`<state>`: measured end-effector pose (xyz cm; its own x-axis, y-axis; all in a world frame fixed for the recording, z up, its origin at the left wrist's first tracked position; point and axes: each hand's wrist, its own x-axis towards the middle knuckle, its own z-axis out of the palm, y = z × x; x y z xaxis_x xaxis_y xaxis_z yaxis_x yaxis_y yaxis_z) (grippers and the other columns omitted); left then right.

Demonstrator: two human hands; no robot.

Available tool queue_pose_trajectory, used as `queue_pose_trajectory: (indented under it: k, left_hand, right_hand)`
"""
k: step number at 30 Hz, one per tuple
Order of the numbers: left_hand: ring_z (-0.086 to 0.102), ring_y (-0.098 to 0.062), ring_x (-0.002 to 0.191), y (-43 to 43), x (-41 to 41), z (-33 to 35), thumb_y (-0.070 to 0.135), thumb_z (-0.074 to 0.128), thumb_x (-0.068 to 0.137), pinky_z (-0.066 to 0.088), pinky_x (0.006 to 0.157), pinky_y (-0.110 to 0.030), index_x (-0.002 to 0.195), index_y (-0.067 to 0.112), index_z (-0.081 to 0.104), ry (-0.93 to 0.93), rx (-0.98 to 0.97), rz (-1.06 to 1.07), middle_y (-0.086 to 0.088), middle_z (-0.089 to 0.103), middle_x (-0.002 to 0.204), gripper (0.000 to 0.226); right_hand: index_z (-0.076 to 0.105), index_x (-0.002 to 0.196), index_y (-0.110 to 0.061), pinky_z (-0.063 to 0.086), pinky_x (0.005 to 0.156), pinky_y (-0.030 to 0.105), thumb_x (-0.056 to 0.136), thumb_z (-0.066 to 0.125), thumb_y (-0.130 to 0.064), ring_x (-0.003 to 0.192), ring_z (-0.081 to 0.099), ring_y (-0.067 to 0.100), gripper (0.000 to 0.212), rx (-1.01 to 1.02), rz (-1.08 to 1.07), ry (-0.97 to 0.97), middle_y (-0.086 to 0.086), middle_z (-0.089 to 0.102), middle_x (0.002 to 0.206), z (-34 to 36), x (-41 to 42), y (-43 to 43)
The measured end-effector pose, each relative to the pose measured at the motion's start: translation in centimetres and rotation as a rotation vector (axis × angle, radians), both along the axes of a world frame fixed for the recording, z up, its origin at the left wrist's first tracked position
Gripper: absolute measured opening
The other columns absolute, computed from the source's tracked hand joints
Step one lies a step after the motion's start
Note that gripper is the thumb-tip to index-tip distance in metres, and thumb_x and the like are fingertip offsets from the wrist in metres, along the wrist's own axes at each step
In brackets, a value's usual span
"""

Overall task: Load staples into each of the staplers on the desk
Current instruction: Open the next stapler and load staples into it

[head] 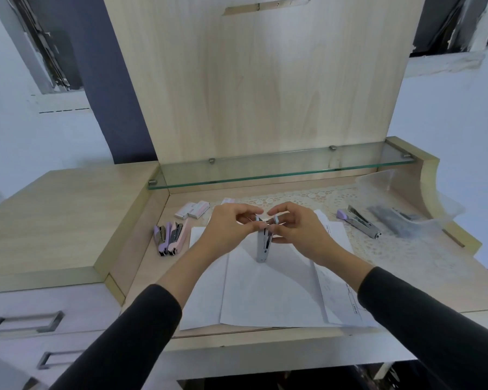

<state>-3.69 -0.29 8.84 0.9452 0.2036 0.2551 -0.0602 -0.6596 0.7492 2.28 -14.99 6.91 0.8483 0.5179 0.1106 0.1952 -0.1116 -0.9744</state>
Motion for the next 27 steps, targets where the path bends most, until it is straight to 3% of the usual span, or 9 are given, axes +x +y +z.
queue_pose_trajectory:
  k: [3,7,11,16,23,27]
  left_hand:
    - [0.062,-0.008,0.077,-0.4,0.1,-0.5,0.017,0.072,0.076,0.044,0.068,-0.003,0.092,0.014,0.069,-0.036,-0.02,-0.012,0.0,0.067,0.087,0.017]
    - [0.063,-0.01,0.082,-0.6,-0.1,-1.1,0.017,0.075,0.072,0.048,0.074,-0.01,0.102,0.014,0.066,-0.033,-0.084,-0.009,0.001,0.066,0.091,0.031]
    - [0.063,-0.009,0.079,-0.6,0.0,-1.3,0.017,0.076,0.071,0.048,0.071,-0.011,0.093,0.013,0.069,-0.029,-0.093,0.013,0.002,0.067,0.089,0.023]
    - [0.064,-0.016,0.082,-0.8,0.1,-1.7,0.014,0.072,0.075,0.049,0.074,-0.015,0.089,0.01,0.065,-0.015,-0.126,-0.012,-0.003,0.066,0.086,0.016]
    - [0.062,-0.013,0.079,-0.7,0.0,-2.0,0.012,0.07,0.078,0.05,0.075,-0.018,0.086,0.012,0.06,0.002,-0.138,-0.019,0.002,0.062,0.08,0.013]
    - [0.065,-0.016,0.081,-0.3,-0.4,-1.9,0.008,0.065,0.081,0.052,0.077,-0.021,0.084,0.012,0.057,0.024,-0.221,-0.023,-0.005,0.065,0.084,0.01]
  right_hand:
    - [0.06,0.085,-0.013,0.059,0.066,0.028,0.079,0.064,-0.001,0.076,0.067,0.027,0.015,-0.02,-0.018,-0.072,0.022,0.067,0.086,0.0,-0.2,-0.2]
    - [0.06,0.073,-0.012,0.059,0.065,0.027,0.078,0.065,0.002,0.073,0.067,0.032,0.015,-0.059,-0.057,-0.169,0.027,0.066,0.083,-0.3,-0.2,-0.1]
    - [0.065,0.086,-0.005,0.058,0.073,0.033,0.078,0.067,-0.004,0.075,0.068,0.029,0.009,-0.132,-0.048,-0.223,0.022,0.067,0.085,-0.5,-0.2,0.0]
    - [0.065,0.083,-0.003,0.056,0.074,0.042,0.079,0.067,-0.008,0.072,0.068,0.029,0.006,-0.218,-0.02,-0.352,0.021,0.067,0.079,-0.4,-0.1,-0.1]
    - [0.066,0.082,-0.002,0.057,0.067,0.025,0.078,0.068,-0.008,0.071,0.068,0.027,0.008,-0.211,-0.008,-0.382,0.018,0.067,0.078,-0.3,-0.2,-0.1]
    - [0.065,0.081,-0.002,0.057,0.066,0.019,0.079,0.064,-0.001,0.067,0.066,0.025,0.002,-0.177,0.002,-0.29,0.02,0.065,0.079,-0.3,0.1,-0.5]
